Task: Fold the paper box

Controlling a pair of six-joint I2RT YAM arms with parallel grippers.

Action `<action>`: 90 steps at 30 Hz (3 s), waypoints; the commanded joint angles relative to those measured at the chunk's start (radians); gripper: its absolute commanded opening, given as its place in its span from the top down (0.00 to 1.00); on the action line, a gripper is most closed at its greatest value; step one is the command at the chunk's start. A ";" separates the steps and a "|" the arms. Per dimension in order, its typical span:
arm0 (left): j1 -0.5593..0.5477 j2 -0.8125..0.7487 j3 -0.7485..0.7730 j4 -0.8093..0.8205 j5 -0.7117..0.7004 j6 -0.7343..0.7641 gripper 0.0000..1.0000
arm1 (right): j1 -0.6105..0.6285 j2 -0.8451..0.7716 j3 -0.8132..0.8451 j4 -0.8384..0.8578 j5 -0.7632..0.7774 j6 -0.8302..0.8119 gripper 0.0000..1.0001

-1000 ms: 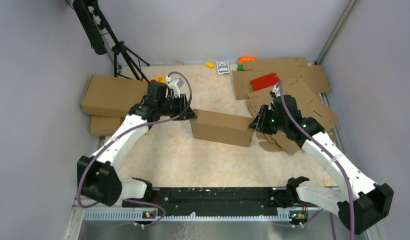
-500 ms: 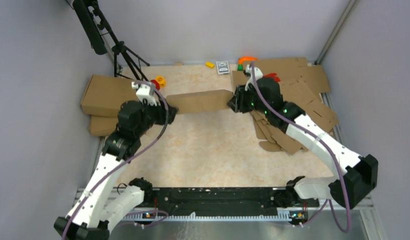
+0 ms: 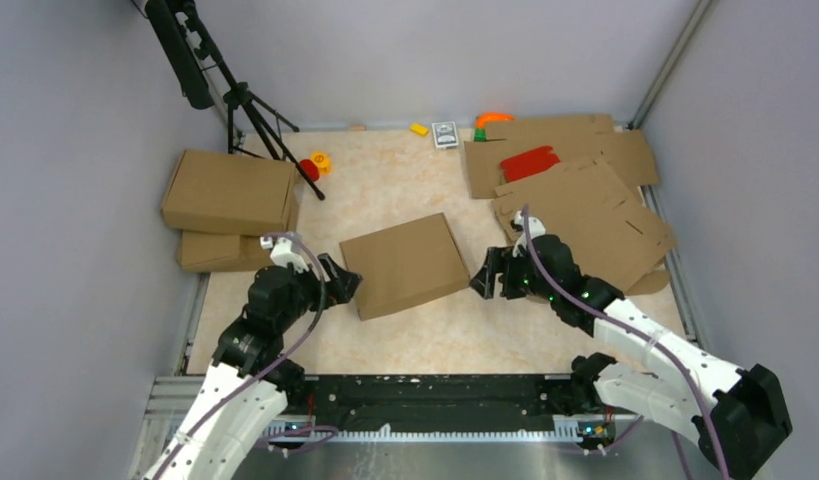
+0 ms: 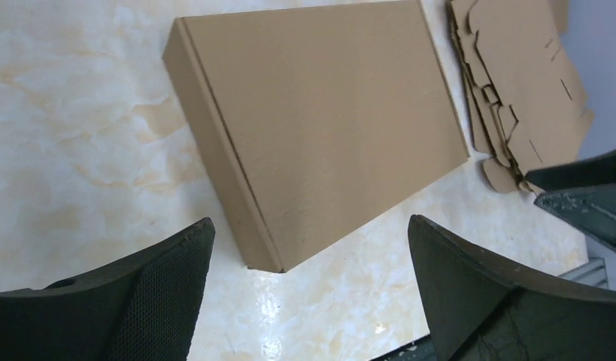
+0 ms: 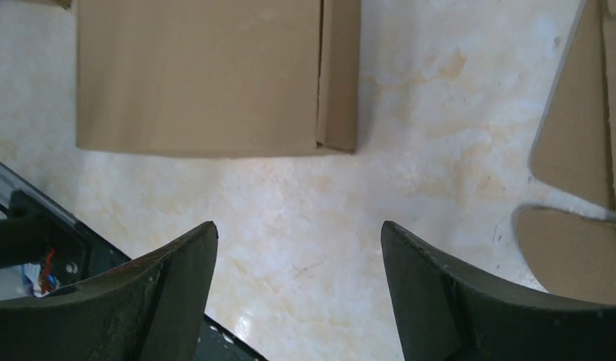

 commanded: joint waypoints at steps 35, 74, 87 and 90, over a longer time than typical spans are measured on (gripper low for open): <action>-0.319 0.833 0.303 0.368 -0.071 0.234 0.52 | 0.003 -0.146 0.103 -0.122 0.447 -0.037 0.27; 0.344 0.882 -0.070 1.191 -0.161 0.594 0.04 | -0.572 0.528 -0.413 1.565 0.367 -0.482 0.29; 0.457 1.087 -0.196 1.695 -0.096 0.563 0.04 | -0.589 0.560 -0.354 1.502 0.342 -0.479 0.01; 0.467 1.013 -0.135 1.451 -0.047 0.561 0.04 | -0.588 0.558 -0.351 1.493 0.339 -0.479 0.01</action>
